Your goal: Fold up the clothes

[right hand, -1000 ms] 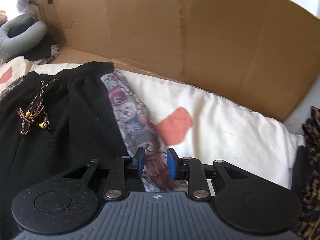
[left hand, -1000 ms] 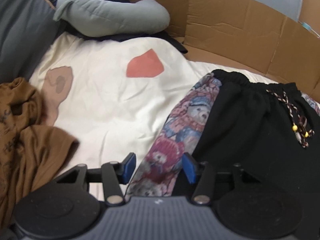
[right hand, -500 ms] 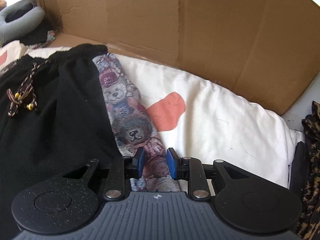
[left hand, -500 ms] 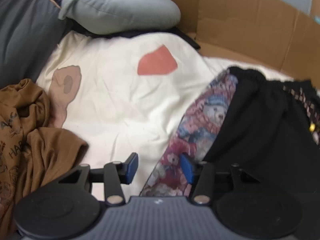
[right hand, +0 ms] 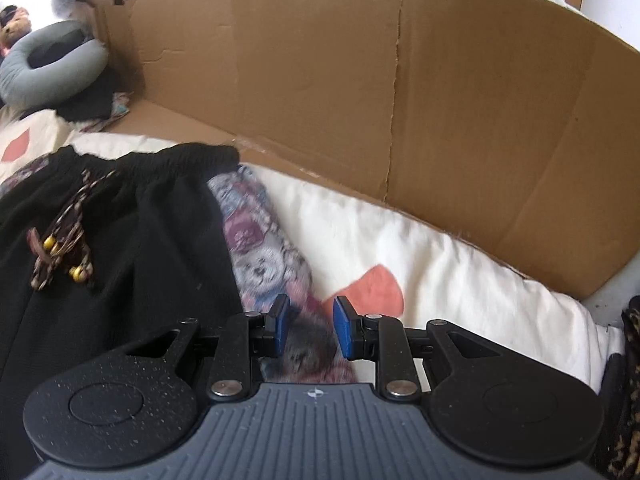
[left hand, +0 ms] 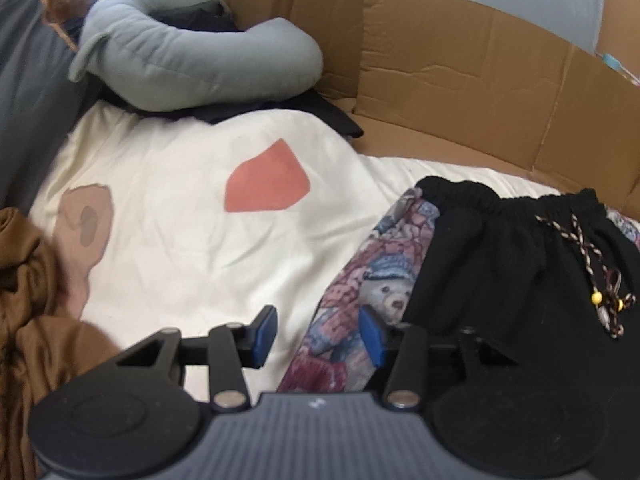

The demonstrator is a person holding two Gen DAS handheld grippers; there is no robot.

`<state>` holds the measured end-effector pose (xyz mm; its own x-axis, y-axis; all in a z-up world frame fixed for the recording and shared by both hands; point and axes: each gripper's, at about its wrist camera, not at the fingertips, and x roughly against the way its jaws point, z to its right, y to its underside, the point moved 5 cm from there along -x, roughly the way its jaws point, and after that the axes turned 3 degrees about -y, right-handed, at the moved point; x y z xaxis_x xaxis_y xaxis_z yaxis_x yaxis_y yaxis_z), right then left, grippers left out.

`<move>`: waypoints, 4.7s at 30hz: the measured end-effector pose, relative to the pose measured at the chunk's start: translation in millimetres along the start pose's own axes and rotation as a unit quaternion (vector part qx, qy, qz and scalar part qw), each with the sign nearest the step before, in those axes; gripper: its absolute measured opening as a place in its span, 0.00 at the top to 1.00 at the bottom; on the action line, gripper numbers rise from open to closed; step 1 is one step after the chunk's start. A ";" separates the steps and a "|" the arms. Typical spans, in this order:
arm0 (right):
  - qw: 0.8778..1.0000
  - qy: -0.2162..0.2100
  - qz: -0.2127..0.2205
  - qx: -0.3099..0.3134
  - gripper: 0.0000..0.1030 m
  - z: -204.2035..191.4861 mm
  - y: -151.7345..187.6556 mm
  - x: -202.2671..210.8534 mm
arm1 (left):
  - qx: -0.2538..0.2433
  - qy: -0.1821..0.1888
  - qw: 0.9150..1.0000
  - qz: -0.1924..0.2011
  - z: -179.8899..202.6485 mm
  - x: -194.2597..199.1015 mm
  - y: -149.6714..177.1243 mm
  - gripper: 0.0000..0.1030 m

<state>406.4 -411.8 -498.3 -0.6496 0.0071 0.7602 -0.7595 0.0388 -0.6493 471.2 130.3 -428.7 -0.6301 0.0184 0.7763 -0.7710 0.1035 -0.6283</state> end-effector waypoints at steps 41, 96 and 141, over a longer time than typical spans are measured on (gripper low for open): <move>0.999 0.005 0.029 0.042 0.85 -26.8 -54.5 -29.7 | -0.047 -0.004 0.999 0.023 39.5 -13.8 -32.7 0.70; 0.991 0.005 -0.134 0.024 0.83 21.7 106.2 70.5 | -0.002 -0.015 0.994 -0.108 -19.8 75.8 127.5 0.71; 0.996 -0.052 -0.075 -0.002 0.66 -84.1 119.9 133.2 | 0.005 0.087 0.994 -0.062 102.9 134.4 154.9 0.69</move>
<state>231.7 -322.2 -473.2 -0.5292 -0.1021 0.8423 -0.8482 0.0363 -0.5285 257.6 46.5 -427.0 -0.5046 0.1780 0.8448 -0.8438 0.1053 -0.5262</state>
